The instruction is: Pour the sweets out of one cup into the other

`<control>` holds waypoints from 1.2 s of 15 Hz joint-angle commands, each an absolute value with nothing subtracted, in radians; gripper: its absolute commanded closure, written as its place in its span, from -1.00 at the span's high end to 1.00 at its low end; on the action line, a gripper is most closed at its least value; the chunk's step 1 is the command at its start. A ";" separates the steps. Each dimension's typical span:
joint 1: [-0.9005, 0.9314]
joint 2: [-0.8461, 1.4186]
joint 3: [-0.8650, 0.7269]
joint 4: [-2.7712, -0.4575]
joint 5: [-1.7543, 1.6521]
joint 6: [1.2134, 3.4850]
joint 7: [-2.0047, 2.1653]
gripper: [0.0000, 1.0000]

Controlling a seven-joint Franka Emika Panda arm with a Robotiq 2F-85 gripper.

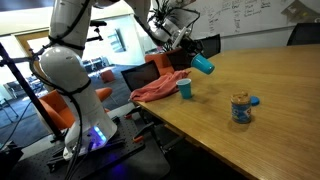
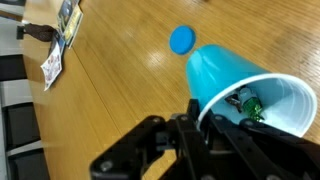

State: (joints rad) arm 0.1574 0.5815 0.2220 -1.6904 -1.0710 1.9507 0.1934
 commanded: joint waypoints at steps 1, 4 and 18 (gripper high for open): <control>0.122 0.511 0.190 -1.764 -0.972 2.146 0.237 -0.97; 0.095 0.483 0.149 -1.810 -0.887 2.341 0.250 -0.97; 0.033 0.486 -0.046 -2.021 -0.341 2.929 0.148 -0.97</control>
State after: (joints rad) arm 0.0349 0.5091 -0.0332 -1.9745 -0.4438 2.9060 0.1888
